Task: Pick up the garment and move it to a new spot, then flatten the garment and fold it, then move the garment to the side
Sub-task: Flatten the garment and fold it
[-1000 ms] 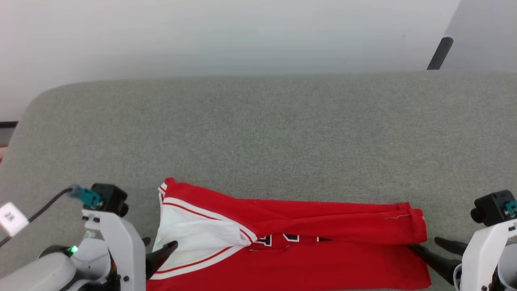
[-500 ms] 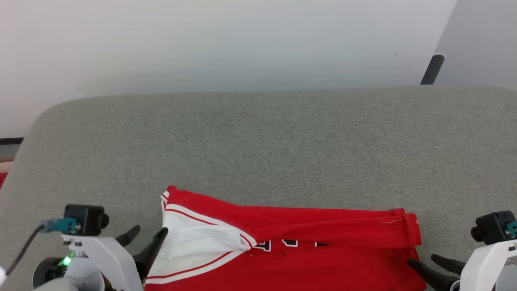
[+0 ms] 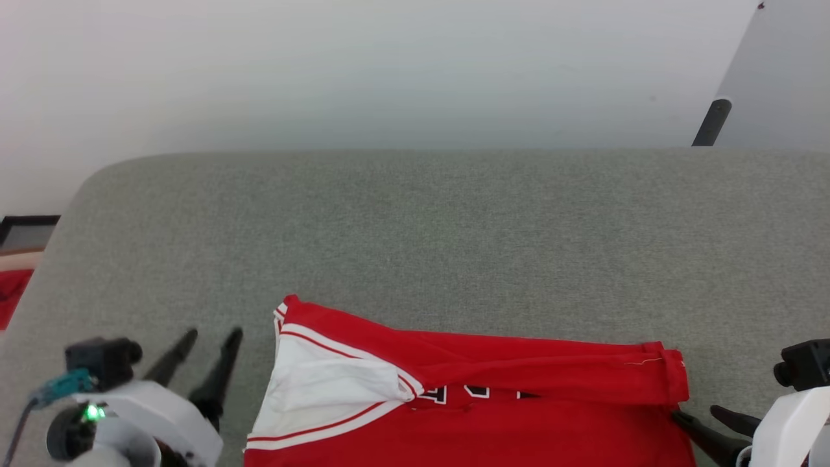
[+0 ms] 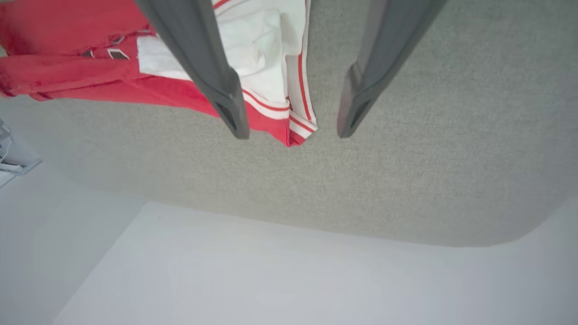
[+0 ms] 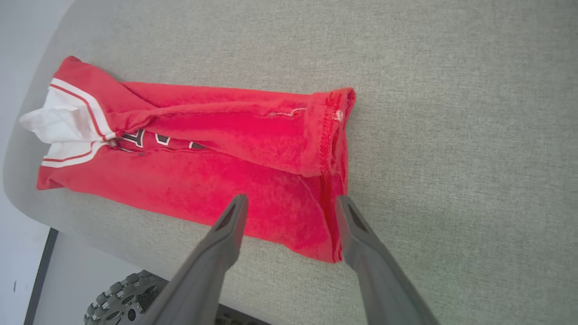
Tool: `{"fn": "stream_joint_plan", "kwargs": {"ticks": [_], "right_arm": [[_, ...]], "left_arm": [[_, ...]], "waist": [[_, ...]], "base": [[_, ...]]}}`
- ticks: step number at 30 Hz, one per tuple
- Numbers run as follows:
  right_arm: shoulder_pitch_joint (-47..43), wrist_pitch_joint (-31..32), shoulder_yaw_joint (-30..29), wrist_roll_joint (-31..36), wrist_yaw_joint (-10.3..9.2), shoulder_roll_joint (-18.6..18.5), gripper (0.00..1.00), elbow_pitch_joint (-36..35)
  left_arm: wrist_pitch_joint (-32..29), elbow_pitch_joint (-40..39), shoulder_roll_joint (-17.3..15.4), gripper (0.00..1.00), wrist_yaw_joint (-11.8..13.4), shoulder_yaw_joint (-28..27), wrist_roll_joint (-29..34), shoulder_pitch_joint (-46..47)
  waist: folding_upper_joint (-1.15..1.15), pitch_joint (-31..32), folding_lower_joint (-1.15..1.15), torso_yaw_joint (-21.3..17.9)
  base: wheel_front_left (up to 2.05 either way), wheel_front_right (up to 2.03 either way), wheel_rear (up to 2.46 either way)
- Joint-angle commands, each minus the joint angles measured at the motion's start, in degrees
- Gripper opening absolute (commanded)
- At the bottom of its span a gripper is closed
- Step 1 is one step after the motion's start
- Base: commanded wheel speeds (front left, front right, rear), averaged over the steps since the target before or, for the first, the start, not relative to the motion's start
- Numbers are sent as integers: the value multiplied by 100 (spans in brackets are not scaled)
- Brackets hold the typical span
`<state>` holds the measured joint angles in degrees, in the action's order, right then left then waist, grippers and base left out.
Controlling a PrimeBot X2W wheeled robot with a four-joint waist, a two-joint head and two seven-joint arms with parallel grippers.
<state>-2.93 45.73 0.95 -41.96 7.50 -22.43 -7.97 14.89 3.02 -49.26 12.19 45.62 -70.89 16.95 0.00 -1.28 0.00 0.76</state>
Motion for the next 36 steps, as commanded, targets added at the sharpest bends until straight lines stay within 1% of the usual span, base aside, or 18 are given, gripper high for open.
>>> {"fn": "stream_joint_plan", "kwargs": {"ticks": [1,7,15,17,26,33,35,36], "right_arm": [[58,32,-53,26,-2,-14,100,27],[350,232,-113,48,-2,-105,100,221],[773,493,-3,32,-2,-162,100,525],[853,524,43,60,-2,-195,100,624],[1140,637,204,133,-2,-122,100,1215],[1267,808,363,153,-2,50,100,1795],[1264,908,419,146,-2,71,100,1940],[1277,972,429,122,-3,89,86,2005]], "left_arm": [[25,60,134,100,-46,-261,145,-68],[25,249,839,100,-406,-1434,1077,-529],[27,426,1694,100,-896,-2491,1993,-874],[26,457,1857,100,-1016,-2665,2211,-899],[27,575,2560,100,-1489,-3501,3054,-877],[27,721,3000,100,-1768,-3945,3362,-905],[27,757,3079,100,-1829,-4013,3439,-911],[27,769,3122,100,-1848,-4049,3462,-904]], "waist": [[0,-62,0,52],[0,-334,0,168],[0,-710,0,336],[0,-808,0,389],[0,-1080,0,606],[0,-1142,0,697],[0,-1155,0,710],[0,-1158,0,716]], "base": [[0,0,0],[0,0,0],[0,0,0],[0,0,0],[0,0,0],[0,0,0],[0,0,0],[0,0,0]]}}
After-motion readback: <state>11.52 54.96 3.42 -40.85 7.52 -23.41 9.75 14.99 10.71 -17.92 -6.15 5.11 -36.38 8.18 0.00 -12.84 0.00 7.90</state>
